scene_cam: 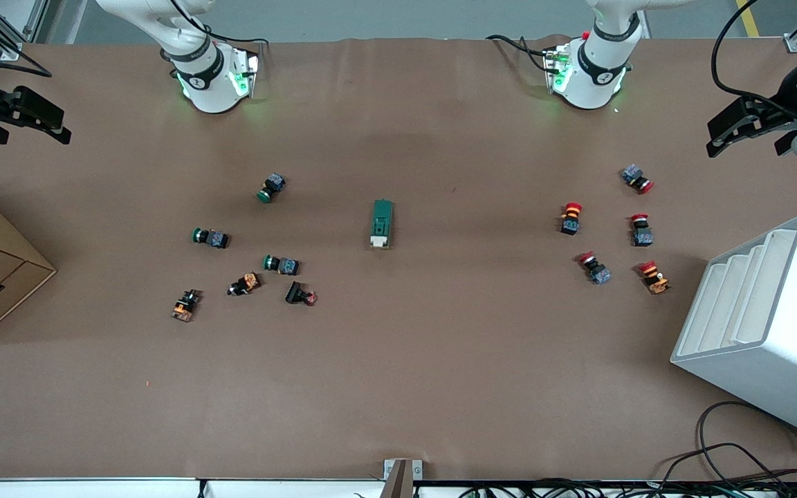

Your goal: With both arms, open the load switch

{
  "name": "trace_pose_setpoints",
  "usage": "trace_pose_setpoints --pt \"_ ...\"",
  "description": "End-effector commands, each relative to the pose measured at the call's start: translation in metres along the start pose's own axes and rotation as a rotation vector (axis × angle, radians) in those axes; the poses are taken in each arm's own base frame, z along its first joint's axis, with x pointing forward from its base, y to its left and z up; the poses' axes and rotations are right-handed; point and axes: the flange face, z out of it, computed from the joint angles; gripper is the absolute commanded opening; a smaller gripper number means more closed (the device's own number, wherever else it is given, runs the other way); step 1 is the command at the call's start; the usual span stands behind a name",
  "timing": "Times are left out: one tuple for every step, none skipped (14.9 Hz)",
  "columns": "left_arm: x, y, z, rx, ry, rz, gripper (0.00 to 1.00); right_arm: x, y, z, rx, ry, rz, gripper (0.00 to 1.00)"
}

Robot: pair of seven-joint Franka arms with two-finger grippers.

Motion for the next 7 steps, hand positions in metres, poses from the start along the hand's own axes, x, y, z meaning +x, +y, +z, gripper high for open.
trace_pose_setpoints --pt "-0.003 -0.001 -0.008 -0.012 0.008 0.017 1.0 -0.004 0.003 -0.003 0.008 0.008 0.011 1.0" --pt "-0.003 -0.002 -0.007 -0.012 0.007 0.016 1.0 -0.004 0.003 -0.003 0.008 0.008 0.011 1.0" --pt "-0.001 -0.001 -0.005 -0.011 0.004 0.017 1.0 -0.004 0.004 -0.002 0.008 0.008 0.012 1.0" --pt "0.002 0.004 -0.001 -0.012 -0.001 0.026 1.0 -0.003 0.004 -0.003 0.008 0.01 0.012 1.0" --pt "0.011 0.012 0.003 -0.016 -0.002 0.033 1.0 -0.003 0.004 -0.003 0.008 0.011 0.014 1.0" --pt "0.024 0.019 0.01 -0.032 -0.009 0.029 1.0 -0.002 0.004 -0.003 0.008 0.016 0.014 1.0" --pt "0.037 0.027 0.027 -0.084 -0.027 0.021 1.0 -0.002 0.004 -0.003 0.01 0.016 0.021 1.0"
